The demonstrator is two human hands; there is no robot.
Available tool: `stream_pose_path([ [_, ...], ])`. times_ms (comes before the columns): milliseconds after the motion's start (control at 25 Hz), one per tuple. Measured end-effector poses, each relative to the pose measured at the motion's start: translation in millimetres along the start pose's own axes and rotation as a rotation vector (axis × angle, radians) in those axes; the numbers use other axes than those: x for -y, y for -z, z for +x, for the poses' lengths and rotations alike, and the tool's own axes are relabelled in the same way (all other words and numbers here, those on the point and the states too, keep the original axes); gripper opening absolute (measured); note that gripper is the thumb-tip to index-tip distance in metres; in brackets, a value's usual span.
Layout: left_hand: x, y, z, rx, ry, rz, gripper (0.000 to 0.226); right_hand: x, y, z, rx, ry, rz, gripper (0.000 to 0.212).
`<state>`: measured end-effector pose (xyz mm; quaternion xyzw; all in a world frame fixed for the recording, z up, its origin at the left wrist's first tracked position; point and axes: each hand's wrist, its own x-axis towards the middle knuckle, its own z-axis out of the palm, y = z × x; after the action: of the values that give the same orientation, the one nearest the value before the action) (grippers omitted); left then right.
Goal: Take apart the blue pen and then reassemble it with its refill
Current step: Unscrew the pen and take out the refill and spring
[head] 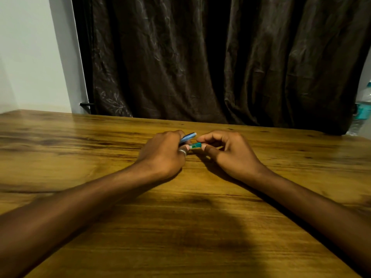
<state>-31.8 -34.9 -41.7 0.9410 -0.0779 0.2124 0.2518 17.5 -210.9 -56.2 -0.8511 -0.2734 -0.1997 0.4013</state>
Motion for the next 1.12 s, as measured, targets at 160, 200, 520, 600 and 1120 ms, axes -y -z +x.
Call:
stream_pose_path([
  [160,1,-4,-1,-0.022,-0.025,-0.003,0.023,-1,0,-1,-0.015,-0.06,0.118,0.02],
  [200,0,-5,-2,-0.028,-0.029,0.0,0.024,0,1,-2,-0.02,-0.071,0.136,0.019],
  [520,1,-12,-5,-0.112,-0.105,0.109,0.033,5,1,-3,-0.055,-0.099,0.14,0.018],
  [600,1,-13,-5,-0.122,-0.109,0.118,0.034,6,1,-4,-0.064,-0.113,0.174,0.016],
  [1120,6,-10,-2,-0.302,0.041,0.122,0.03,7,-8,-1,0.014,0.28,-0.34,0.023],
])
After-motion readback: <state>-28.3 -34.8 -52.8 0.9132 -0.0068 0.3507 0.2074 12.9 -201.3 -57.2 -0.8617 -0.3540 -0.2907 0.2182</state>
